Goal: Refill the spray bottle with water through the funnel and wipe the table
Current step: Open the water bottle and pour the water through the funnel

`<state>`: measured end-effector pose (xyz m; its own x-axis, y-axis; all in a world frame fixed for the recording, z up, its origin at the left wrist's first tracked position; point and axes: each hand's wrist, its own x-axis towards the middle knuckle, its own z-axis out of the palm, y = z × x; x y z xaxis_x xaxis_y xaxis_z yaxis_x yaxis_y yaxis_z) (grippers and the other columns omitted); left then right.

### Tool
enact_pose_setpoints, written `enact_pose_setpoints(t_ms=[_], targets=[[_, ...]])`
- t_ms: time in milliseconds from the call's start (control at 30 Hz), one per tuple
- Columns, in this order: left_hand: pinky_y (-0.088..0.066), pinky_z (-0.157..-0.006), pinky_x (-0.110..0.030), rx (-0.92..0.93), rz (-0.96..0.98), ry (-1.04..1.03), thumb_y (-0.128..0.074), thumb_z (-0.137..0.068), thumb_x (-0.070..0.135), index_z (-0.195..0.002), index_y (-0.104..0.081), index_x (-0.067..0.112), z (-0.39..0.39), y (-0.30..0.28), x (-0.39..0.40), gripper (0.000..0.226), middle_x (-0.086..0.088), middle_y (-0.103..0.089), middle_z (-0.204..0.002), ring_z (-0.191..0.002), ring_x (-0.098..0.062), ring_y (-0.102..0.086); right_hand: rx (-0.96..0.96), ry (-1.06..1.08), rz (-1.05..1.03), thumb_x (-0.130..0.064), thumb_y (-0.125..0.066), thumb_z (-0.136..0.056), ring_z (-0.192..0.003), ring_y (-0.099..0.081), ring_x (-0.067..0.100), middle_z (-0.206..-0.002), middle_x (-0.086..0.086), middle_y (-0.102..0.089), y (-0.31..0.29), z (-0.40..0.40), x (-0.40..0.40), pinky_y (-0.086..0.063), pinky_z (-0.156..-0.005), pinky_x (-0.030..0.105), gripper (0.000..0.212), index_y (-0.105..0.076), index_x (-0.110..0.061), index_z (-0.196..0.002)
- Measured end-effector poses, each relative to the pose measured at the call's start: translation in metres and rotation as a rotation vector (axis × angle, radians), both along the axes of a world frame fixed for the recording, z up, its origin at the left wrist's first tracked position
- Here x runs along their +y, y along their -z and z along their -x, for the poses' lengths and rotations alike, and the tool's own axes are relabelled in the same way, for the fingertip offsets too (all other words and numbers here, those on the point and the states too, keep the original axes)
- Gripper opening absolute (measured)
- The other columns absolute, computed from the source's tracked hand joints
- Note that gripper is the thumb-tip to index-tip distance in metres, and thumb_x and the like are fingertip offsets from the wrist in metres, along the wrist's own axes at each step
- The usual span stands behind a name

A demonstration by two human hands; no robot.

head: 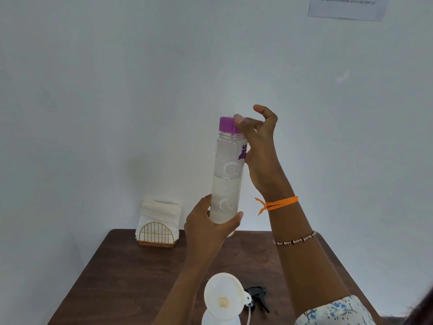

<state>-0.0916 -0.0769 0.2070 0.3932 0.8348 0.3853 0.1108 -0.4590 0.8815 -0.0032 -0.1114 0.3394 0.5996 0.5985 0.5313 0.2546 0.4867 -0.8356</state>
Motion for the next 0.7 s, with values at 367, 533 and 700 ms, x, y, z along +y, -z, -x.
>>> enact_pose_setpoints(t_ms=[367, 533, 700], targets=[[-0.035, -0.067, -0.003, 0.011, -0.007, -0.015, -0.077, -0.066, 0.044, -0.117, -0.054, 0.025, 0.0013, 0.0006, 0.0022, 0.059, 0.005, -0.062, -0.116, -0.089, -0.007, -0.053, 0.054, -0.016, -0.053, -0.019, -0.053, -0.091, -0.075, -0.059, 0.003, -0.096, -0.001, -0.053, -0.0002, 0.0035, -0.0012, -0.05, -0.064, 0.018, 0.043, -0.028, -0.024, -0.126], [-0.049, -0.076, -0.019, 0.013, -0.028, -0.007, -0.077, -0.065, 0.045, -0.115, -0.056, 0.024, 0.0016, 0.001, 0.0015, 0.059, 0.004, -0.063, -0.114, -0.09, -0.009, -0.056, -0.063, 0.164, 0.0, -0.02, -0.077, -0.073, -0.091, -0.057, 0.013, -0.106, 0.0, -0.046, -0.0003, 0.0065, 0.0032, -0.052, -0.067, 0.017, 0.072, -0.026, -0.026, -0.123], [-0.046, -0.08, -0.019, 0.002, -0.022, 0.001, -0.078, -0.066, 0.043, -0.117, -0.055, 0.024, 0.0011, 0.001, -0.0002, 0.059, 0.004, -0.063, -0.117, -0.091, -0.007, -0.053, -0.003, 0.037, -0.025, -0.022, -0.059, -0.077, -0.077, -0.058, 0.004, -0.097, 0.003, -0.057, 0.0017, 0.0037, -0.0022, -0.047, -0.059, 0.016, 0.052, -0.027, -0.025, -0.118]])
